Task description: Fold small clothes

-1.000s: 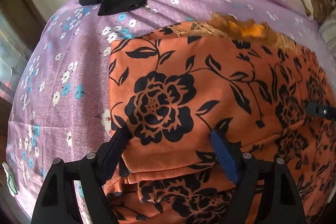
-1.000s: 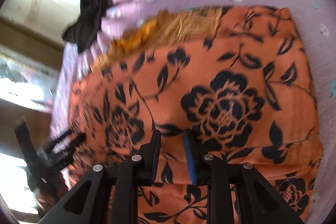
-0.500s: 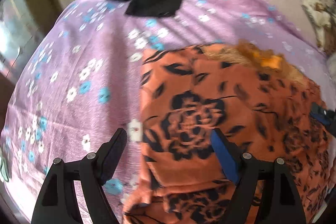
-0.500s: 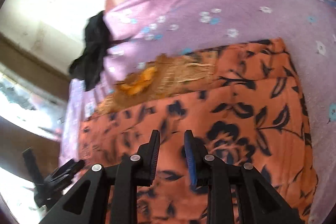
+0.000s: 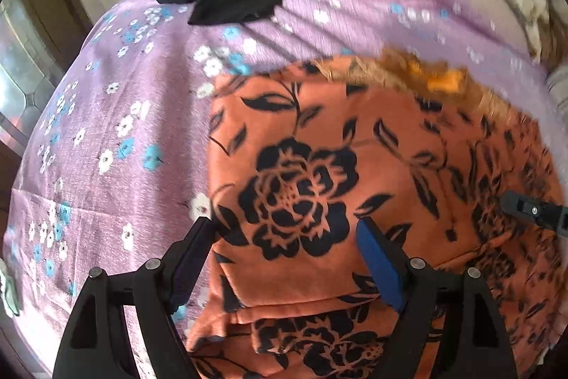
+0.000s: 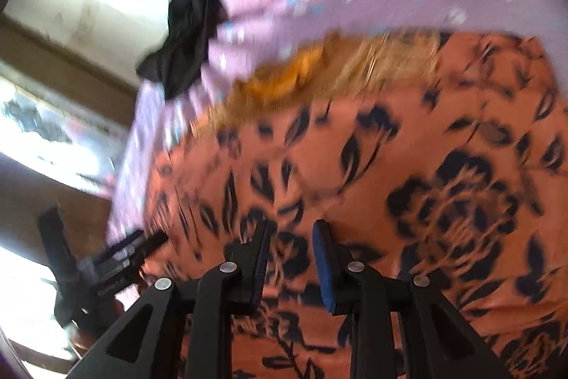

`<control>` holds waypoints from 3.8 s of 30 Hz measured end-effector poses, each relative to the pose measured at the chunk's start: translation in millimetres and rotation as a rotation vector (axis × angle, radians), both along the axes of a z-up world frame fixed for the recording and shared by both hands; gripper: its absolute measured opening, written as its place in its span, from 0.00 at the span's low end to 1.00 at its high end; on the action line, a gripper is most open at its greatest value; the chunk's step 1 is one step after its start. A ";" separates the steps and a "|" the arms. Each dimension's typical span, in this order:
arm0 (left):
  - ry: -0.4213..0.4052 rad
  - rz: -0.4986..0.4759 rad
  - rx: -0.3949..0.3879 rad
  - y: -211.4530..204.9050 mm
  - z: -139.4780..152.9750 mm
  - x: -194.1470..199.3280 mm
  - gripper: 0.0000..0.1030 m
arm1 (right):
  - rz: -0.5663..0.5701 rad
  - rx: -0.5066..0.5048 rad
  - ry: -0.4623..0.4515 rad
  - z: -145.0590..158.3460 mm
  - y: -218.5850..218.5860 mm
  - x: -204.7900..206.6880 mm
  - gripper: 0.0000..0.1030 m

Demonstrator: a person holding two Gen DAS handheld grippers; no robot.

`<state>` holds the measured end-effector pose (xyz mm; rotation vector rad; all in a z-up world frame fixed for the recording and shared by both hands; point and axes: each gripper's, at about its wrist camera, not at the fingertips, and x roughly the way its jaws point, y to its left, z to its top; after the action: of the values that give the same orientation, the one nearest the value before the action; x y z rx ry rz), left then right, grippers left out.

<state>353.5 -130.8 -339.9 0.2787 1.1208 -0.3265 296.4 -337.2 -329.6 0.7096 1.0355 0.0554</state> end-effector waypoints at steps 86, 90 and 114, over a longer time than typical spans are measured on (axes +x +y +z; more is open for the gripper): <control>0.072 0.144 -0.131 191.6 8.8 -224.9 0.91 | -0.302 0.106 -0.059 17.2 -46.3 -328.7 0.68; 0.167 0.131 -0.116 189.9 -9.4 -227.0 0.91 | -0.268 0.117 -0.039 10.5 -28.2 -335.7 0.68; 0.379 0.069 -0.291 165.0 -27.6 -243.9 0.74 | -0.313 0.020 0.151 -2.1 2.5 -361.2 0.67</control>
<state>109.6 34.3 -367.5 -0.0850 1.4314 -0.4890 -64.7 -334.7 -331.7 0.8968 1.0577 -0.2626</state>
